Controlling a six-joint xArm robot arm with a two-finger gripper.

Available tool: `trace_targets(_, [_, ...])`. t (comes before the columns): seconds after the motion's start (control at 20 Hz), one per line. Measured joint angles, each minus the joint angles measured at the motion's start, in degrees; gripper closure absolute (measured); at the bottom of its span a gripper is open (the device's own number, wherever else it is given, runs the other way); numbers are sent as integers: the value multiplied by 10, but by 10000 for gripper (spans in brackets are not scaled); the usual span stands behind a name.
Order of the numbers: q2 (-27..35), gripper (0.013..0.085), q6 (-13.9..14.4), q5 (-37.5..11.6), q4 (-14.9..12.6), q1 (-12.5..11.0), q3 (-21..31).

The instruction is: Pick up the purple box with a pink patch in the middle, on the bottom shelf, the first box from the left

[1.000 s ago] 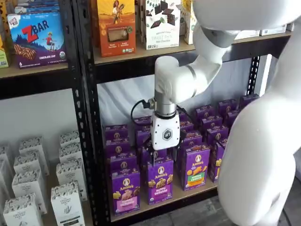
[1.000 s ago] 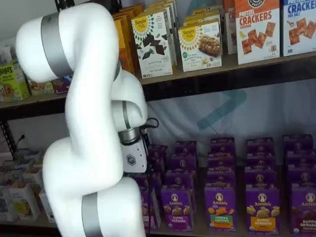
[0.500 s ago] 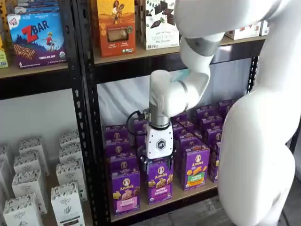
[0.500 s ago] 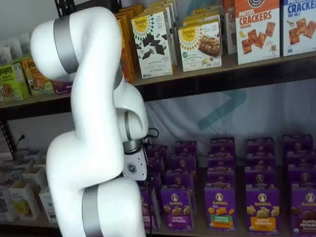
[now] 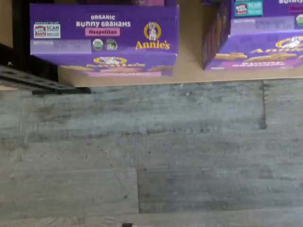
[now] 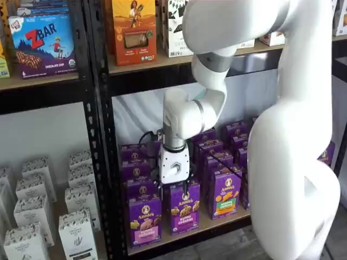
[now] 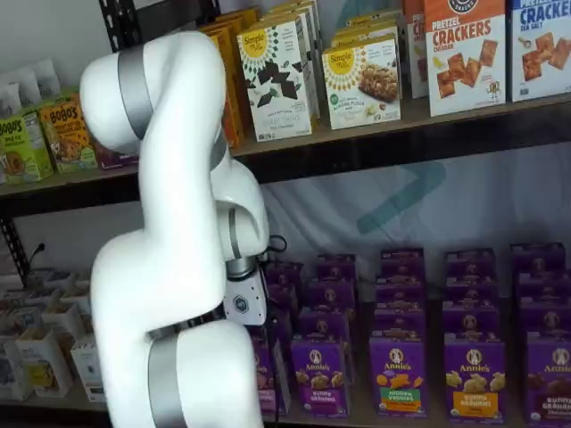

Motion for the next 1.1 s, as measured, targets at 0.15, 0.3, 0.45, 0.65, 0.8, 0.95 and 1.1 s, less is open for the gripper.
trace_targets(0.15, [26,130,9,9,-12,-2,-31])
trace_targets(0.3, [49,130,0,9,-7,-7,-56])
trace_targets(0.45, [68,130,-6,7,-7,-12,-75])
trace_targets(0.65, [95,130,-2,-2,-13,-13,-97])
trace_targets(0.8, [111,130,-13,-13,1,-11,-108])
trace_targets(0.95, [130,130,-8,-26,-1,-7,-122])
trace_targets(1.1, [146,130,10,-29,-18,-5,-139])
